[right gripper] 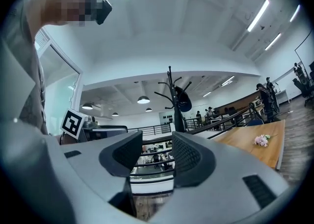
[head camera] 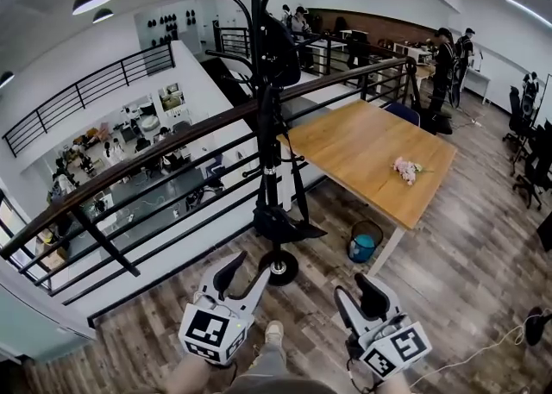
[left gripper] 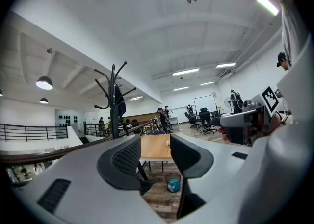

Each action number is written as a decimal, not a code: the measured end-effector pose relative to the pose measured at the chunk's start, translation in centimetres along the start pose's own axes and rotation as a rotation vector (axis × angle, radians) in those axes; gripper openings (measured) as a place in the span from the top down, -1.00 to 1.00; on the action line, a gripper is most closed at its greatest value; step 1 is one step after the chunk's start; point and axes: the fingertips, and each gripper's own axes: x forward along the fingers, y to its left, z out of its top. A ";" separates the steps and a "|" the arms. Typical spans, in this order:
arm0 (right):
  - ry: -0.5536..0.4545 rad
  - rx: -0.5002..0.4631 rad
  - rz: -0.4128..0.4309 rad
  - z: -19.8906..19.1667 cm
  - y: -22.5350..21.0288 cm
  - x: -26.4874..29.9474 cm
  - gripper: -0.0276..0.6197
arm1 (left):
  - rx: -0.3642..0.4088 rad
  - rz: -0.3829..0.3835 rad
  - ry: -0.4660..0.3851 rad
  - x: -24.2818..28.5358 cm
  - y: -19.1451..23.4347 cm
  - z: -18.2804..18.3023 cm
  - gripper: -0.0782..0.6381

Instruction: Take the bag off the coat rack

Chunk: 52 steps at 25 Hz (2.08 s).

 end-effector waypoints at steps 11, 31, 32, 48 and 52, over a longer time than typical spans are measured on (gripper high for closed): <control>0.005 -0.005 -0.024 -0.1 -5.7 12.7 0.31 | -0.027 -0.024 0.015 9.9 9.3 -1.4 0.21; 0.081 -0.180 -0.074 1.2 -13.8 35.8 0.31 | -0.041 -0.101 -0.018 26.4 22.4 -1.8 0.21; 0.084 -0.186 -0.069 1.4 -14.0 36.5 0.31 | -0.044 -0.104 -0.016 27.0 22.5 -1.8 0.21; 0.180 -0.254 0.022 0.0 -16.9 42.7 0.31 | -0.084 -0.055 0.077 33.6 22.1 -3.5 0.21; 0.157 -0.238 0.030 0.1 -16.8 43.8 0.39 | -0.116 -0.035 0.096 33.6 22.6 -4.1 0.25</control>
